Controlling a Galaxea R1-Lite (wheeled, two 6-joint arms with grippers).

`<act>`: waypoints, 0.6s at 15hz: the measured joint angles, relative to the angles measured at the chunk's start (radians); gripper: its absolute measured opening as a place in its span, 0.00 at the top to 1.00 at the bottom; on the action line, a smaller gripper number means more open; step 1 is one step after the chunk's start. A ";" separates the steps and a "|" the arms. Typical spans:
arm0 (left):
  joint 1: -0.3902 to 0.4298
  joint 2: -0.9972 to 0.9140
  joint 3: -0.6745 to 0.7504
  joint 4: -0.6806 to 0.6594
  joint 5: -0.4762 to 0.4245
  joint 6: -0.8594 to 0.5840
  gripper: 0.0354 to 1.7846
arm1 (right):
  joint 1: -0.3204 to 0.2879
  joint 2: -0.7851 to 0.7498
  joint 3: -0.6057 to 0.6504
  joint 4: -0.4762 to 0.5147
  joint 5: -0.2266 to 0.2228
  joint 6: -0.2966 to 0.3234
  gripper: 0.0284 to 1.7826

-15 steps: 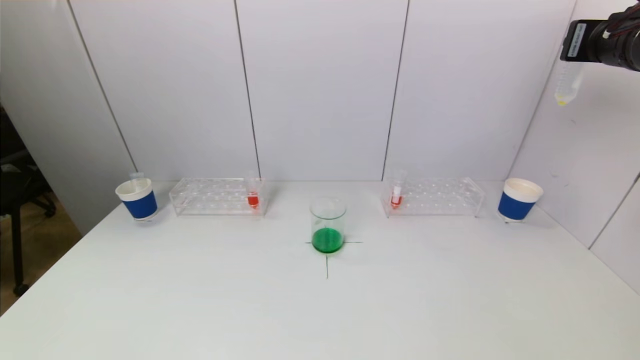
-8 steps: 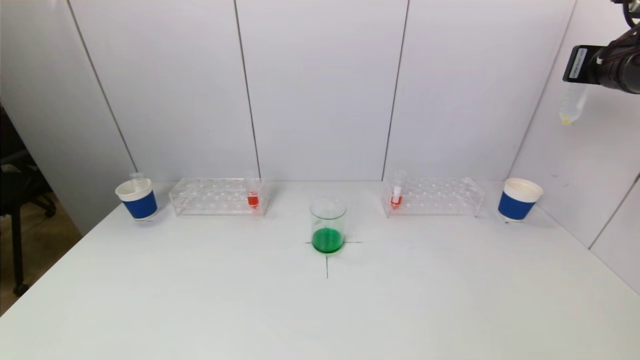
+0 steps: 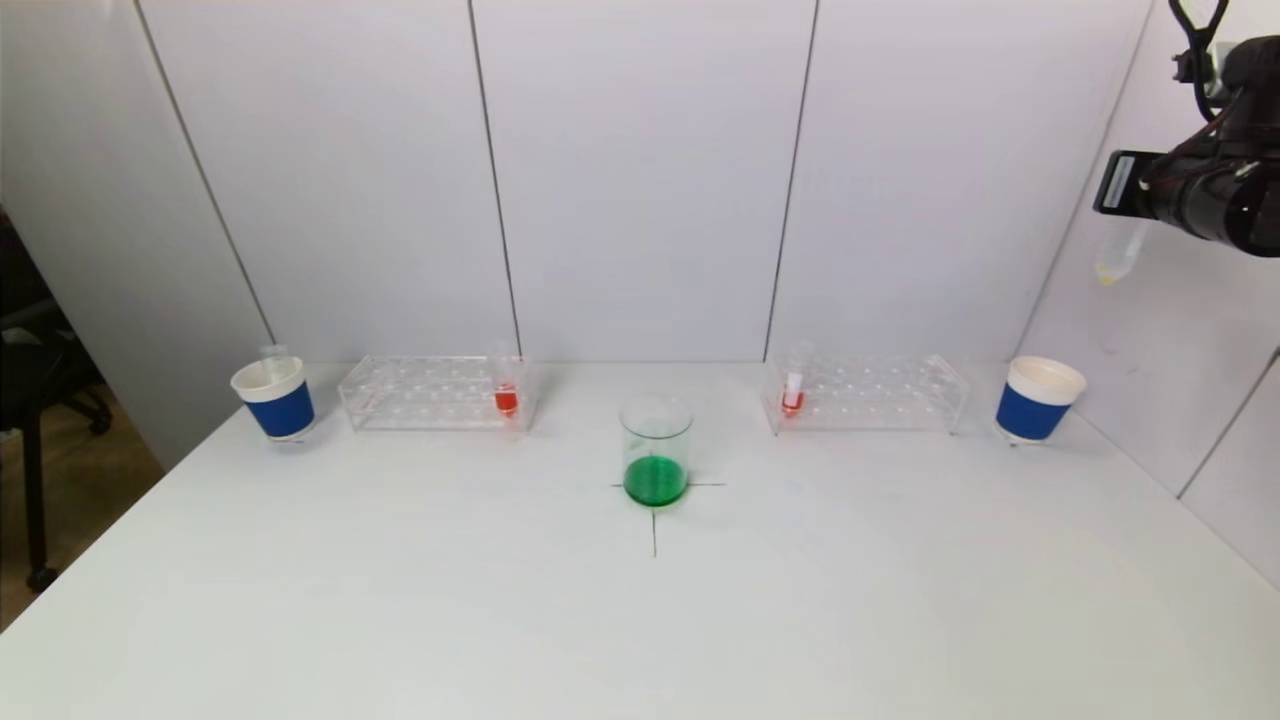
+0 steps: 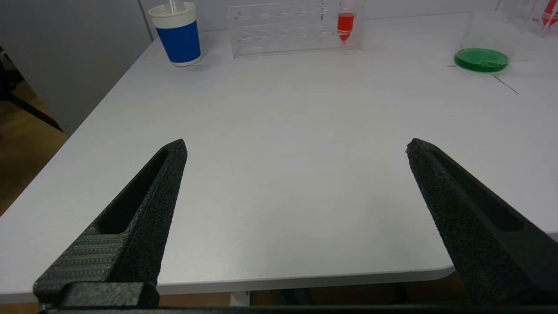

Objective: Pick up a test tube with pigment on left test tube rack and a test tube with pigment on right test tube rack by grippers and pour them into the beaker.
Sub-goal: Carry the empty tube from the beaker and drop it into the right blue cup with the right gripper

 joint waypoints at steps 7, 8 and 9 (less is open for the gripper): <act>0.000 0.000 0.000 0.000 0.000 0.000 0.01 | -0.058 0.135 0.020 -0.151 0.011 0.011 0.75; 0.000 0.000 0.000 0.000 0.000 0.000 0.01 | -0.067 0.158 0.029 -0.197 0.013 0.008 0.75; 0.000 0.000 0.000 0.000 0.000 0.000 0.01 | -0.074 0.177 0.037 -0.217 0.014 0.007 0.75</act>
